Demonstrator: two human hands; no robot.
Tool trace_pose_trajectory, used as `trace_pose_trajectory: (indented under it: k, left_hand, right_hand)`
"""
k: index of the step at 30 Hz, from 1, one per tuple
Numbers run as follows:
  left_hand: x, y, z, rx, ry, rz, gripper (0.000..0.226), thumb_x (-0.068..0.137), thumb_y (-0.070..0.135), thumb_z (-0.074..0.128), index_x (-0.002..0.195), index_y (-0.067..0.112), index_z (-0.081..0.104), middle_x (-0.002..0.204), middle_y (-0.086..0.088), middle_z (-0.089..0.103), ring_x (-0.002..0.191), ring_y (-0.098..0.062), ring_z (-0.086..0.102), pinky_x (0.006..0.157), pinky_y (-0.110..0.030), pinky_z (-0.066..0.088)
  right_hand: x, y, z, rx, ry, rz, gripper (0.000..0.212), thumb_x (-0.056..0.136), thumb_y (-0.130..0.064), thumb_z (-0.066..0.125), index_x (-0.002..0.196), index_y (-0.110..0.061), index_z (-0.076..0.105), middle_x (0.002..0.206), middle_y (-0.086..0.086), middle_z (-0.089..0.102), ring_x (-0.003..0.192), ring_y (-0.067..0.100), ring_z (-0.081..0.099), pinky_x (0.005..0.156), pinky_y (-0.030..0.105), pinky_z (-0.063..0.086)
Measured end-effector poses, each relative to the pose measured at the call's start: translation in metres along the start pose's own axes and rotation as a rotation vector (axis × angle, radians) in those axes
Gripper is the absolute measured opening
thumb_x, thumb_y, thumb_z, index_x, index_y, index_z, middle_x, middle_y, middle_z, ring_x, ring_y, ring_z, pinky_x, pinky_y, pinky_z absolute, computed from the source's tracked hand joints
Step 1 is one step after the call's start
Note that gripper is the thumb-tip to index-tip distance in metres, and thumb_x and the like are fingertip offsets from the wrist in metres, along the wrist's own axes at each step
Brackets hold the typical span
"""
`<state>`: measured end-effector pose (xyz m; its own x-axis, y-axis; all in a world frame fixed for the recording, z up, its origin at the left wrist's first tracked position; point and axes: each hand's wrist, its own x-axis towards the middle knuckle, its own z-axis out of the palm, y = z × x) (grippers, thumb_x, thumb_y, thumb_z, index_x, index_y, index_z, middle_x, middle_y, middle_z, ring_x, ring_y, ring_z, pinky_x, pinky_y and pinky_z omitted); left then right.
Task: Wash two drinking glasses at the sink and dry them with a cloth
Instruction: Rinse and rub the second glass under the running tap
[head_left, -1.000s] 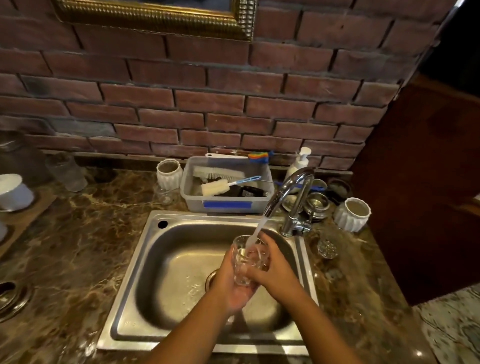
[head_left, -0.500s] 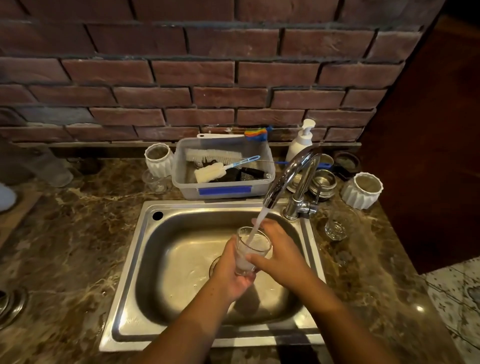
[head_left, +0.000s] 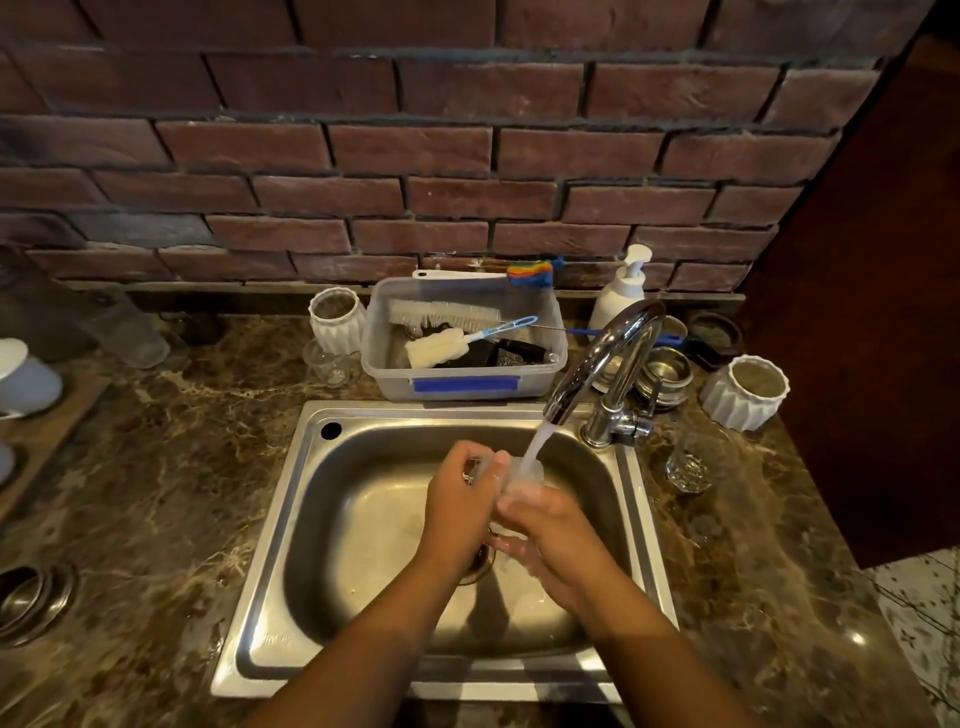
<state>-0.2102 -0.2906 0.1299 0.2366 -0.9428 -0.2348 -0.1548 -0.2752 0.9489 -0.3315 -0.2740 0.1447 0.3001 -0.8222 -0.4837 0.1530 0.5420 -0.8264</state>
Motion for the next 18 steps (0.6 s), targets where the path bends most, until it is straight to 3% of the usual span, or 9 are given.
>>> trace_pose_trajectory:
  k: [2, 5, 8, 10, 12, 14, 16, 18]
  left_hand:
    - [-0.001, -0.002, -0.001, -0.034, -0.019, 0.049, 0.01, 0.1, 0.03, 0.06, 0.103, 0.021, 0.063, 0.101, -0.001, 0.068, 0.094, -0.018, 0.065, 0.074, -0.024, 0.05]
    - [-0.002, 0.002, -0.004, -0.304, -0.116, -0.254, 0.019, 0.103, 0.037, 0.051, 0.112, 0.024, 0.064, 0.113, -0.011, 0.07, 0.102, -0.026, 0.067, 0.08, -0.037, 0.054]
    - [0.002, 0.007, -0.015, -0.614, -0.306, -0.629, 0.038, 0.099, 0.044, 0.057, 0.117, 0.013, 0.071, 0.107, -0.015, 0.076, 0.088, -0.026, 0.075, 0.068, -0.036, 0.059]
    - [0.006, 0.007, -0.018, -0.672, -0.327, -0.738, 0.04, 0.095, 0.044, 0.064, 0.11, 0.009, 0.076, 0.102, -0.016, 0.078, 0.08, -0.026, 0.077, 0.065, -0.037, 0.061]
    - [0.009, 0.006, -0.013, -0.639, -0.283, -0.759, 0.037, 0.094, 0.042, 0.065, 0.106, 0.009, 0.076, 0.097, -0.015, 0.079, 0.074, -0.025, 0.078, 0.062, -0.035, 0.061]
    - [0.011, 0.003, -0.006, -0.589, -0.219, -0.691, 0.033, 0.096, 0.04, 0.061, 0.107, 0.011, 0.073, 0.094, -0.012, 0.079, 0.073, -0.021, 0.076, 0.063, -0.032, 0.058]
    - [0.012, 0.0, 0.001, -0.477, -0.133, -0.508, 0.03, 0.1, 0.038, 0.056, 0.105, 0.013, 0.071, 0.093, -0.011, 0.077, 0.076, -0.02, 0.072, 0.066, -0.032, 0.054]
    - [0.009, -0.001, 0.007, -0.279, -0.057, -0.253, 0.024, 0.102, 0.033, 0.053, 0.099, 0.015, 0.069, 0.093, -0.01, 0.074, 0.082, -0.021, 0.07, 0.067, -0.029, 0.052]
  right_hand:
    - [-0.002, -0.008, 0.002, -0.003, 0.002, -0.003, 0.024, 0.097, -0.003, 0.058, 0.118, -0.003, 0.069, 0.118, 0.018, 0.072, 0.114, 0.03, 0.067, 0.101, 0.046, 0.054]
    - [-0.005, -0.025, -0.003, -0.61, -0.028, -0.221, 0.024, 0.097, -0.007, 0.059, 0.116, -0.013, 0.073, 0.114, 0.005, 0.075, 0.108, 0.018, 0.069, 0.097, 0.035, 0.055]
    - [-0.004, -0.037, -0.011, -1.249, -0.157, -0.4, 0.025, 0.098, -0.016, 0.059, 0.12, -0.019, 0.071, 0.118, 0.0, 0.074, 0.11, 0.013, 0.067, 0.098, 0.032, 0.051]
    - [-0.003, -0.039, -0.015, -1.517, -0.215, -0.509, 0.026, 0.098, -0.02, 0.058, 0.121, -0.024, 0.069, 0.119, -0.001, 0.072, 0.11, 0.014, 0.065, 0.099, 0.033, 0.049]
    - [-0.004, -0.035, -0.013, -1.495, -0.223, -0.568, 0.025, 0.097, -0.02, 0.06, 0.119, -0.026, 0.07, 0.118, -0.002, 0.073, 0.109, 0.014, 0.065, 0.101, 0.033, 0.048]
    - [-0.004, -0.027, -0.009, -1.291, -0.152, -0.507, 0.023, 0.095, -0.017, 0.062, 0.115, -0.021, 0.072, 0.113, 0.002, 0.075, 0.105, 0.016, 0.067, 0.097, 0.037, 0.052]
    - [-0.003, -0.016, -0.002, -0.97, -0.03, -0.369, 0.018, 0.095, -0.015, 0.062, 0.107, -0.014, 0.074, 0.105, 0.008, 0.075, 0.1, 0.022, 0.069, 0.093, 0.045, 0.053]
    - [-0.001, -0.01, 0.004, -0.495, 0.097, -0.202, 0.018, 0.097, -0.014, 0.058, 0.102, -0.01, 0.075, 0.103, 0.014, 0.076, 0.101, 0.028, 0.071, 0.096, 0.05, 0.054]
